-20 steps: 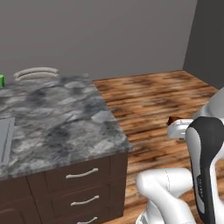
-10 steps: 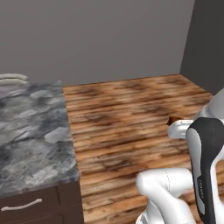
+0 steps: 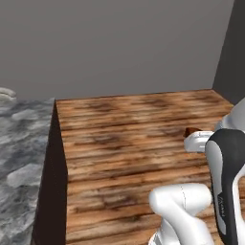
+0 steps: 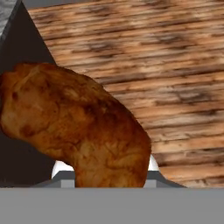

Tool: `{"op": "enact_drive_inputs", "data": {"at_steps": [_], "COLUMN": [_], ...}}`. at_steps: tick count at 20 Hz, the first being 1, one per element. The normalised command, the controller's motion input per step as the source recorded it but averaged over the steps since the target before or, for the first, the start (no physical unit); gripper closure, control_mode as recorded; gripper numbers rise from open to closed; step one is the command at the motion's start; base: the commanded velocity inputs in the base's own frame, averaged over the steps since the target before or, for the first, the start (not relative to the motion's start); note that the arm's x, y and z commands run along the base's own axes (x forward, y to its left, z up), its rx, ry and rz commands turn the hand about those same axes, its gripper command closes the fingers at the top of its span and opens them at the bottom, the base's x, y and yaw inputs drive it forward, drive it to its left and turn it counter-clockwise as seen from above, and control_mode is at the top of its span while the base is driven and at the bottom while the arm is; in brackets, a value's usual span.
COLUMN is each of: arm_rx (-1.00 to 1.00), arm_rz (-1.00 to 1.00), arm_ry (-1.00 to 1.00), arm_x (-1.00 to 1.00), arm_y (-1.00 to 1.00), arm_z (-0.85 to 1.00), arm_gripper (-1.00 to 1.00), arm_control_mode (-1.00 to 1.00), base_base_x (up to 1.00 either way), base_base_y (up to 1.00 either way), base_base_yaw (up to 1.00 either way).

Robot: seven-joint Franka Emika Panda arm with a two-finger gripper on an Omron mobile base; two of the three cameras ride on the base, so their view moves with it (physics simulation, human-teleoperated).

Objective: Gather the broccoli and squash from the fridge and place them on a tray on the dining counter. Then gather the chicken drumsticks from the fridge and place them on the other tray.

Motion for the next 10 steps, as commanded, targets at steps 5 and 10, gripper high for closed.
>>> {"op": "enact_drive_inputs", "data": {"at_steps": [5, 10], "arm_rx": [0.00, 0.00], "arm_rz": [0.00, 0.00], "arm_ry": [0.00, 0.00], "arm_x": [0.00, 0.00], "arm_y": [0.00, 0.00], "arm_z": [0.00, 0.00], "arm_gripper": [1.00, 1.00], "arm_control_mode": [1.00, 1.00], "base_base_x": [0.93, 0.94], "base_base_y": [-0.37, -0.33], "base_base_yaw": [0.36, 0.38]}}
